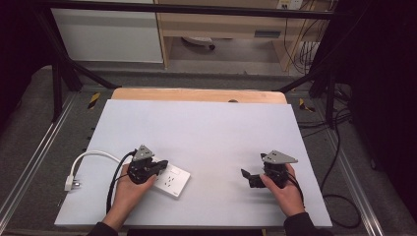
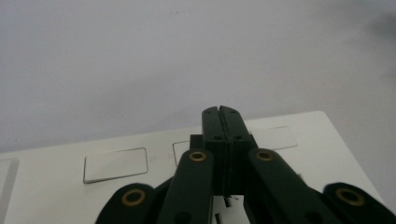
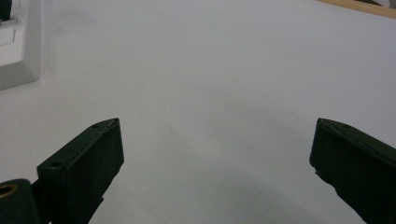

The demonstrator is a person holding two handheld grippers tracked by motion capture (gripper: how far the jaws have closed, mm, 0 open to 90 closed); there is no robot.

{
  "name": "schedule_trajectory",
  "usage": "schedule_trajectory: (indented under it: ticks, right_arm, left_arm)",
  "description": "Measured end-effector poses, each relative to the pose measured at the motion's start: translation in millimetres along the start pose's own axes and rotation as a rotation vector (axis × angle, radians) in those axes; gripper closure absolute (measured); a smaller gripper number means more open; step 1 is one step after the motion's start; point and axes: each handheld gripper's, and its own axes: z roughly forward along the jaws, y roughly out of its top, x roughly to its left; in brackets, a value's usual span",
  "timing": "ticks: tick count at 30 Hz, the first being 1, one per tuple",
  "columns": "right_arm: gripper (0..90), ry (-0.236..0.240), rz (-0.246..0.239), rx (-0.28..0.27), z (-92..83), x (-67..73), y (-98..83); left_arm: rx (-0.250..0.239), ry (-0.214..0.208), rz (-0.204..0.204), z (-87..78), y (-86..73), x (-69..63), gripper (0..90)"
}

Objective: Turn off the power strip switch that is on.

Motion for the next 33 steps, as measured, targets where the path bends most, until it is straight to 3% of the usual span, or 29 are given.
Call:
schedule_trajectory:
  ticks: [33]
  right_arm:
    - [3.3, 0.001, 0.000, 0.010, 0.9, 0.9, -0.3]
  left_arm:
    - [0.002, 0.006, 0.006, 0.3, -0.3, -0.9, 89.8]
